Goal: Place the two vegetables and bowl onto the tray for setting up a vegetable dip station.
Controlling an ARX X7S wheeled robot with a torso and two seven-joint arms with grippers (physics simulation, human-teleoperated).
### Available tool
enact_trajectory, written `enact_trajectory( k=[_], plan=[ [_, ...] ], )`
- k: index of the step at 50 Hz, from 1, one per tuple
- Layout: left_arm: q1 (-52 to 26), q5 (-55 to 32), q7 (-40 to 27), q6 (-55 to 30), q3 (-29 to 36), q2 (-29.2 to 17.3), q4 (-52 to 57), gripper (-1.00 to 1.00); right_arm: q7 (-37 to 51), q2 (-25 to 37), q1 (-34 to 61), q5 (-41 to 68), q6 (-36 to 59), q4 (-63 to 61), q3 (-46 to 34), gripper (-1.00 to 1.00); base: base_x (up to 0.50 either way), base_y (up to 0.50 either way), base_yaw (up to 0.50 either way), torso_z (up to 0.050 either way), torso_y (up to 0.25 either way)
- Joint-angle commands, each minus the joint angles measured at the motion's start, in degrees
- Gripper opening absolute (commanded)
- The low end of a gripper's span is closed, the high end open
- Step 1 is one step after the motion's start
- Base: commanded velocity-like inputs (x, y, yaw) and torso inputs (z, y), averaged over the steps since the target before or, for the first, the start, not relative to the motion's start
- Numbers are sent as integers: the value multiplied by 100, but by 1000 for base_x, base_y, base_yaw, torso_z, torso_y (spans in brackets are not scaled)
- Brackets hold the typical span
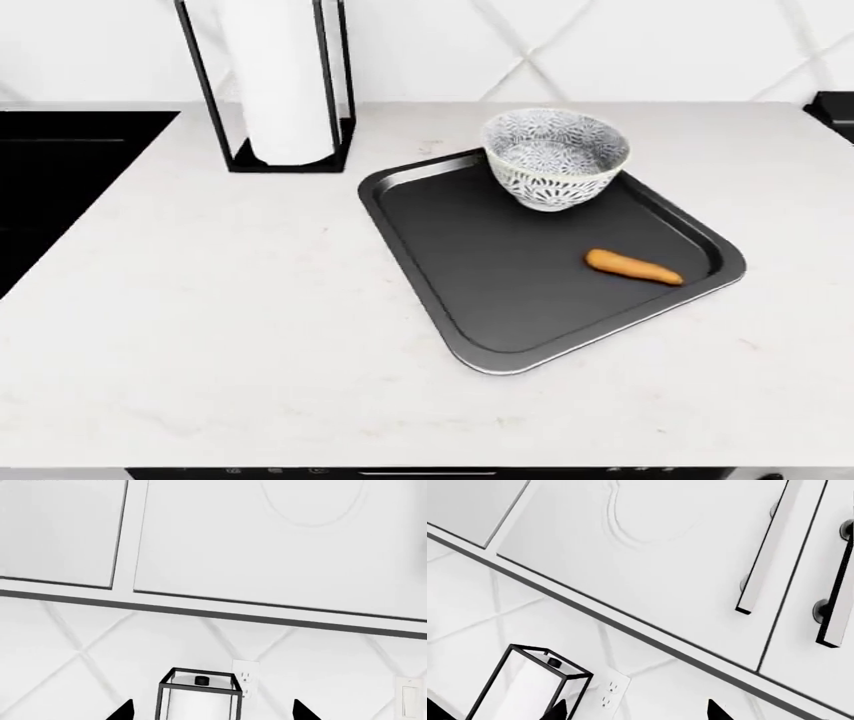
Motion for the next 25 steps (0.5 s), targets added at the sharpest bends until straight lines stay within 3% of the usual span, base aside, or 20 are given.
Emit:
enact_trajectory(
  k=[1, 25],
  plan=[
    [8, -1, 10, 25, 7, -12, 9, 100, -12, -13, 19, -16, -37, -37, 56, 100, 20, 500, 0, 0, 0],
    [-44, -23, 13, 53, 26, -41, 12, 100, 17, -50, 81, 38, -28, -48, 116, 100, 18, 500, 0, 0, 0]
  ],
)
